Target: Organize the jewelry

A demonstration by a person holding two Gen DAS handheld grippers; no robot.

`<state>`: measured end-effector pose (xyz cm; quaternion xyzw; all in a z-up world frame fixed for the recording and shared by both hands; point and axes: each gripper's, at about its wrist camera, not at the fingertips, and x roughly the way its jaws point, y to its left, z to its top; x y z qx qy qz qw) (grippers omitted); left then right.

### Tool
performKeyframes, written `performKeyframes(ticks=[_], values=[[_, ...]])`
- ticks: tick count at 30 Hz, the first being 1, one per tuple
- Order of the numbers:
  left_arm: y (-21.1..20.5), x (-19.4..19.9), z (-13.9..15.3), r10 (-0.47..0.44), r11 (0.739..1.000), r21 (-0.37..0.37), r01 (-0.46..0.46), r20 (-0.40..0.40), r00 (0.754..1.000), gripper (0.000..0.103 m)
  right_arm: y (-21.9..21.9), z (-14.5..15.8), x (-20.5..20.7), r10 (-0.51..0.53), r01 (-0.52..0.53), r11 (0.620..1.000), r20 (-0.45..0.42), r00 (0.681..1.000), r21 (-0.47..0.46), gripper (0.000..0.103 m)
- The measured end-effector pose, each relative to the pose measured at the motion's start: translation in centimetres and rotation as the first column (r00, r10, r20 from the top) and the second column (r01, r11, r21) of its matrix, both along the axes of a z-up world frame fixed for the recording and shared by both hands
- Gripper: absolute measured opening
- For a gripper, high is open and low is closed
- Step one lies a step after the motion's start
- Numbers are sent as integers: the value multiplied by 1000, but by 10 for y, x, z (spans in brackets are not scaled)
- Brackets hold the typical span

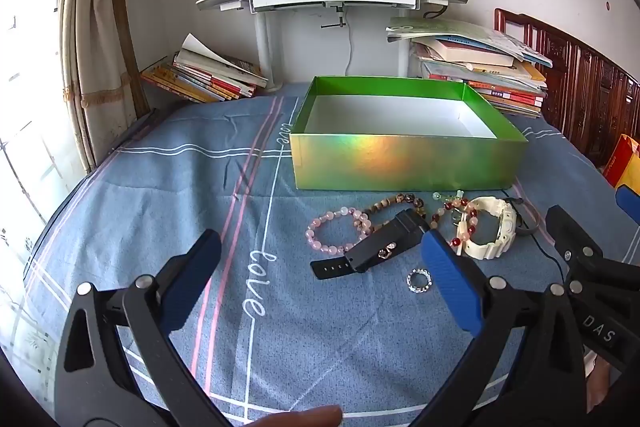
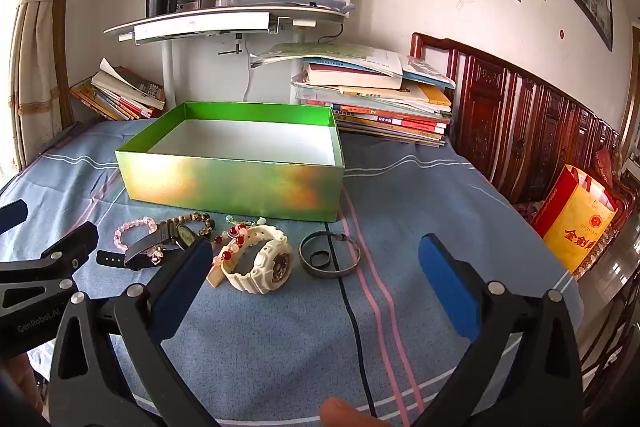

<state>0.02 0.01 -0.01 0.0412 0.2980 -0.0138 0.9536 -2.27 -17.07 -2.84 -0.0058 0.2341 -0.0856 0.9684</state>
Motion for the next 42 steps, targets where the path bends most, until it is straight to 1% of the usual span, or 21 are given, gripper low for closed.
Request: performKeyframes(ticks=[26,33,42], values=[[0,0,0,0,1000,-1,0,-4,1000,99,0,-1,0,1,0,1000,-3,1000,5,101],[0,0,0,0,1000,-1,0,-5,1000,99,-5,4,0,1,-1,1000,-1,1000,5,101],[0,0,0,0,1000,-2,0,-5,1000,99,1,-2,-1,1,-1,1000,2,1000,3,101]])
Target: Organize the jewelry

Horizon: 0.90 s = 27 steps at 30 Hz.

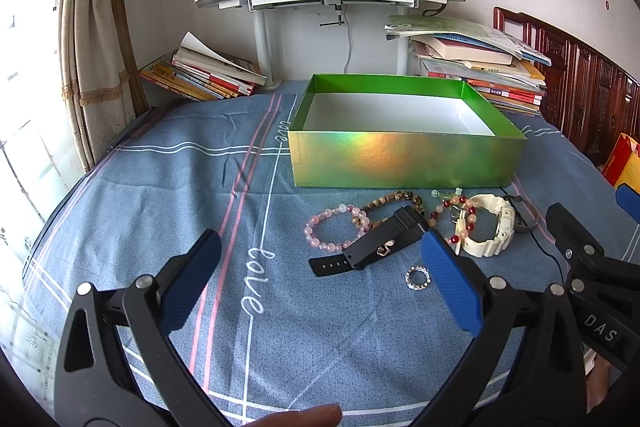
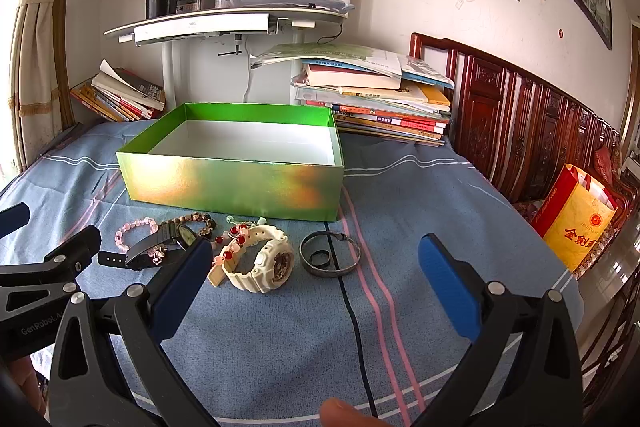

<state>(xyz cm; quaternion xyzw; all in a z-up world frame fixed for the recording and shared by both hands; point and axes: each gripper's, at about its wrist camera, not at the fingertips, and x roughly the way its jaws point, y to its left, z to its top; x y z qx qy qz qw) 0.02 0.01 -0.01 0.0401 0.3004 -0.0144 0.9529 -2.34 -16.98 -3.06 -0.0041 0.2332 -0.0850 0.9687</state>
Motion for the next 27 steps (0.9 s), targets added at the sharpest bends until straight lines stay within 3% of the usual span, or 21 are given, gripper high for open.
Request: performKeyframes(ticks=[27], values=[[0,0,0,0,1000,0,0,-1,1000,99,0,2,-1,-1,1,1000,0,1000,1,101]])
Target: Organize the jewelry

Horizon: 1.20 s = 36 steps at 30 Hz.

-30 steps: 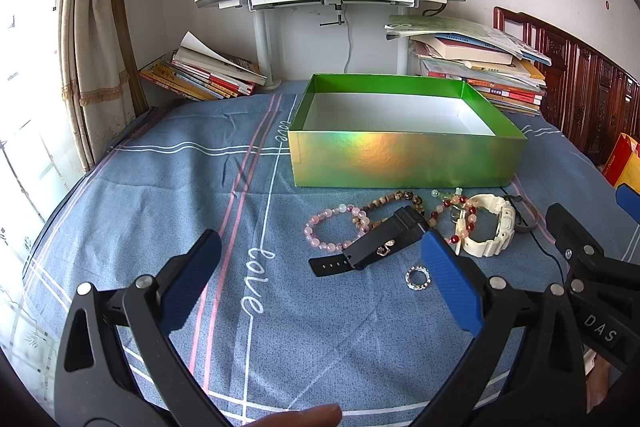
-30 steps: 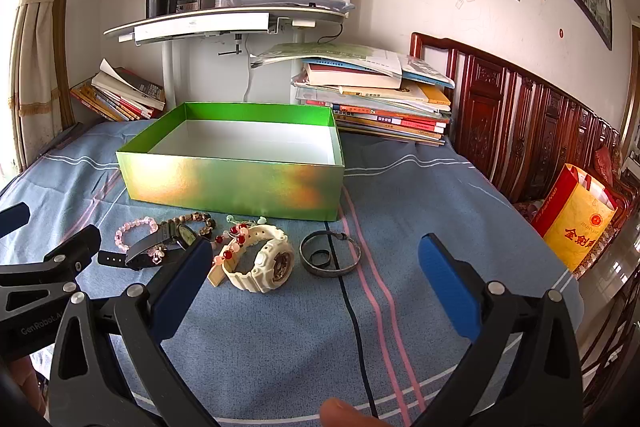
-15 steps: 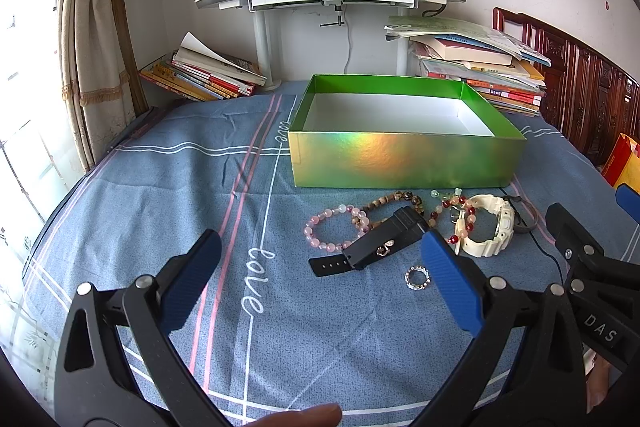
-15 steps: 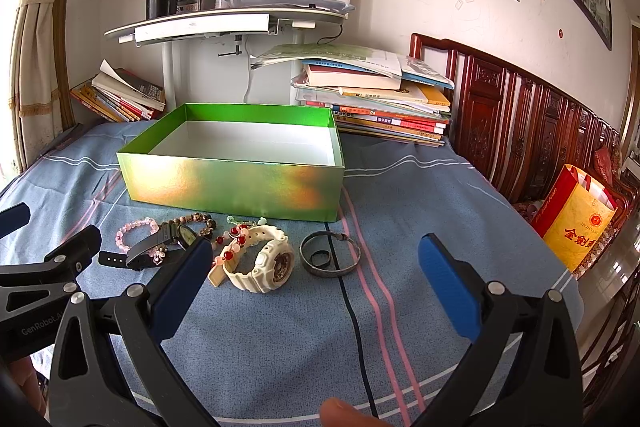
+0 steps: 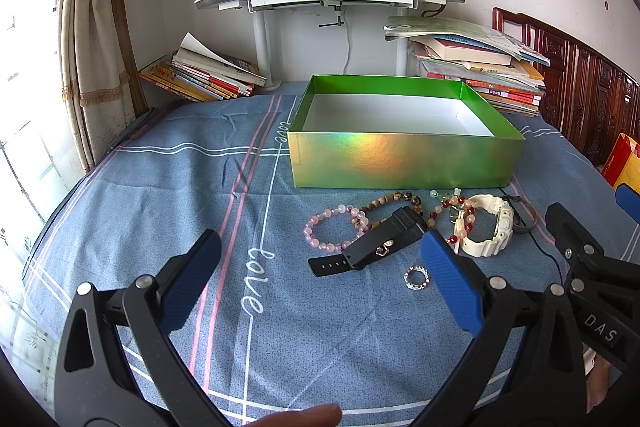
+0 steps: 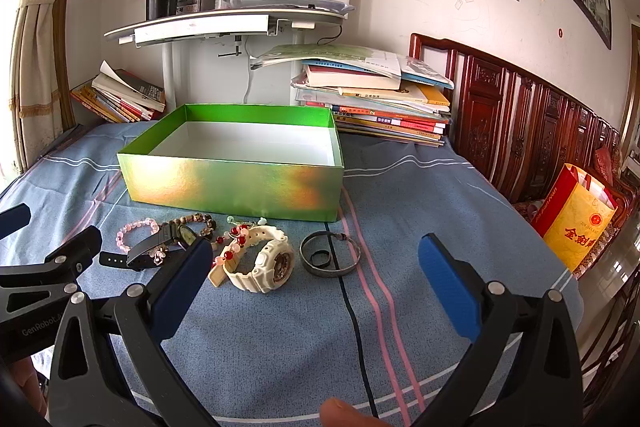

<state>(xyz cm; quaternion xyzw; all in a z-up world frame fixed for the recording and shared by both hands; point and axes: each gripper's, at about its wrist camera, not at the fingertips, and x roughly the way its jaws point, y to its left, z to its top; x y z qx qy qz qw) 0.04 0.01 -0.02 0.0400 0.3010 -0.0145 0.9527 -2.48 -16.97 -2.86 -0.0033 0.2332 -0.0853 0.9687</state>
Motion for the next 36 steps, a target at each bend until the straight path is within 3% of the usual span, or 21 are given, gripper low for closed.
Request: performKeyframes(ticks=[33,36], values=[[0,0,0,0,1000,0,0,0,1000,99,-1,2,0,1,-1,1000,0,1000,-1,101],[-6,-4,-11,0,1000,1,0,2,1000,99,-1,2,0,2,-2,1000,1,1000,-1,101]])
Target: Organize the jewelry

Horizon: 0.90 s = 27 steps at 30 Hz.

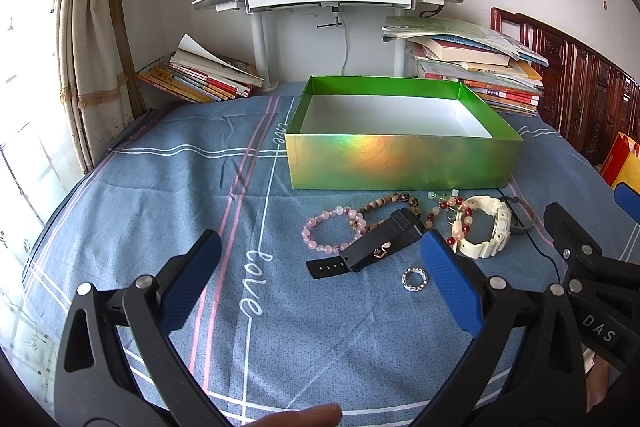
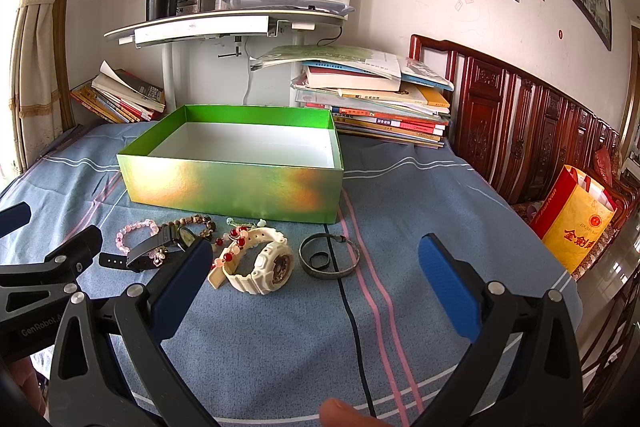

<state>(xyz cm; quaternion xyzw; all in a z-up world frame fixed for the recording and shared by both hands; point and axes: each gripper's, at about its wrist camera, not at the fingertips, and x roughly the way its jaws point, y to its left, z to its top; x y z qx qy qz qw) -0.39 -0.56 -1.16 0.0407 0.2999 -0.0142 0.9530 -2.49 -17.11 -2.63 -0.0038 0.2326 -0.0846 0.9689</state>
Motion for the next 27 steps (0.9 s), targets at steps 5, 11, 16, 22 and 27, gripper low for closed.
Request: performKeyframes(ticks=[5,11,16,22,27], values=[[0,0,0,0,1000,1,0,0,1000,99,0,0,0,-2,2,1000,2,1000,2,101],[0,1,3,0,1000,1,0,-3,1000,99,0,-1,-1,-2,2,1000,-2,1000,2,101],[-1,8,6,18,1000,15,-17,-33,999,99,-11,5,5,0,0,1000,-28,1000,-2,101],[17,32,-5,60,998,36,-55,-171,983,99,-56,-16,41,44,-19,996,-291,956,85,101],[20,43,-10,39,998,49,-29,-221,974,91,-64,-30,51,104,-38,981,-354,929,189,85]])
